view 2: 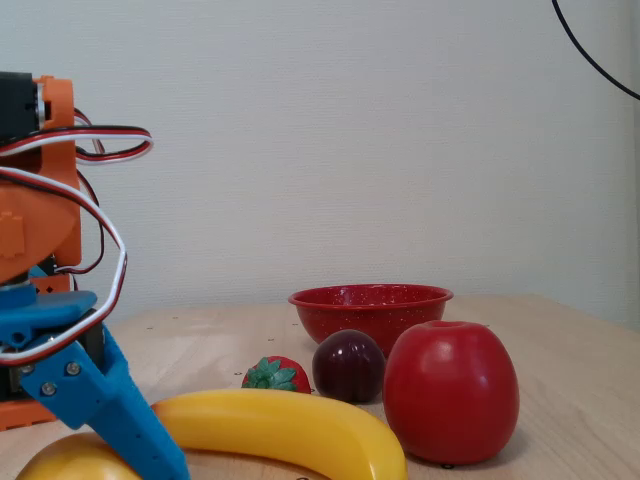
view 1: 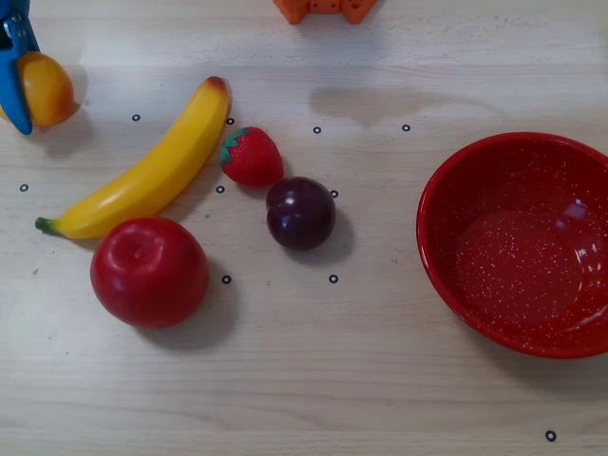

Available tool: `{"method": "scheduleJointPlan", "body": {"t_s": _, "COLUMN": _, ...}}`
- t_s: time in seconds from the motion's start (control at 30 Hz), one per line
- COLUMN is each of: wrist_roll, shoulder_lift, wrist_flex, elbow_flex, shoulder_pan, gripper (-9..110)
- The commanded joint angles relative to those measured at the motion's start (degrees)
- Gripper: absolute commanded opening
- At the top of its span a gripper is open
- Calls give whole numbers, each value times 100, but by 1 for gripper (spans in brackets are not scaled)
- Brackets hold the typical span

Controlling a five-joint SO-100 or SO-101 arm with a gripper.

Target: Put the peach in the red bowl.

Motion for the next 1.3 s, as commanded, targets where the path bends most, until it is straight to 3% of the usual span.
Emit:
{"method": "scheduleJointPlan", "body": {"t_s": 0.0, "wrist_roll": -290, "shoulder_lift": 606, "wrist_flex": -53, "elbow_flex": -413, "shoulder_pan": -9, "gripper": 0}}
{"method": "scheduleJointPlan", "body": {"t_s": 0.4, "wrist_roll": -1345, "shoulder_lift": 1951, "wrist_flex": 844, "elbow_flex": -1160, "shoulder_pan": 369, "gripper": 0}}
{"method": "scheduleJointPlan", "body": {"t_s": 0.67, "wrist_roll": -2821, "shoulder_lift": 3234, "wrist_flex": 984, "elbow_flex": -1169, "shoulder_pan": 1274, "gripper": 0}}
{"method": "scheduleJointPlan", "body": {"t_s": 0.93, "wrist_roll": -4597, "shoulder_lift": 4685, "wrist_flex": 1063, "elbow_flex": -571, "shoulder_pan": 2769, "gripper": 0}}
{"method": "scheduleJointPlan", "body": {"t_s": 1.27, "wrist_roll": -7884, "shoulder_lift": 5713, "wrist_flex": 932, "elbow_flex": -123, "shoulder_pan": 5713, "gripper": 0}}
